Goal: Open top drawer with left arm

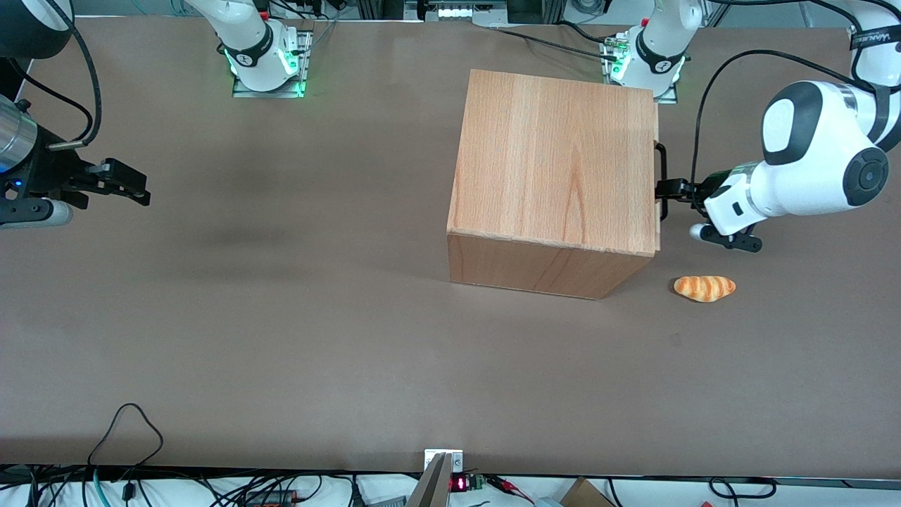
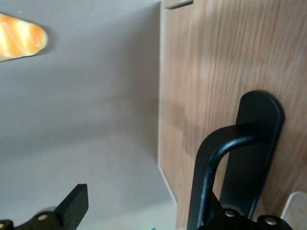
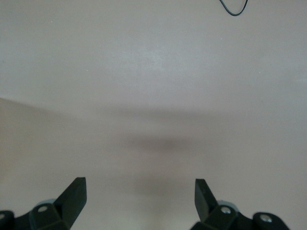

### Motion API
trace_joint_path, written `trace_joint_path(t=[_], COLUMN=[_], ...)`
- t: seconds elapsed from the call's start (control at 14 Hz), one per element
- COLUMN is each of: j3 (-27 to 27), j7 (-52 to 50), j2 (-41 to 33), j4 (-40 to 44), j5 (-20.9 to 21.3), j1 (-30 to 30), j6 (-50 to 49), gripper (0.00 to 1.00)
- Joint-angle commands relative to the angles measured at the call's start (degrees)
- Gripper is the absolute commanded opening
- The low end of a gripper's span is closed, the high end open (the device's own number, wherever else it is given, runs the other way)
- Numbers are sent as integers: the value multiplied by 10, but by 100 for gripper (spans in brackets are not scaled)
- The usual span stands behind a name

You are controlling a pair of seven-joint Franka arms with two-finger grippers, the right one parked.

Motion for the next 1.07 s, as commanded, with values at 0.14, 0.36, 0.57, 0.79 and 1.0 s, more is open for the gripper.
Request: trace_joint_path(t=[0.14, 0.36, 0.57, 0.79, 1.0], j3=[0, -1, 0, 1, 1], j7=[19, 30, 31, 31, 30], j2=[-14, -19, -19, -19, -23], j4=[-3, -2, 0, 1, 2], j5=[21, 44, 45, 45, 80], j1=[33, 53, 72, 103, 112], j6=[-3, -3, -2, -1, 0], gripper=[100, 100, 100, 100, 100])
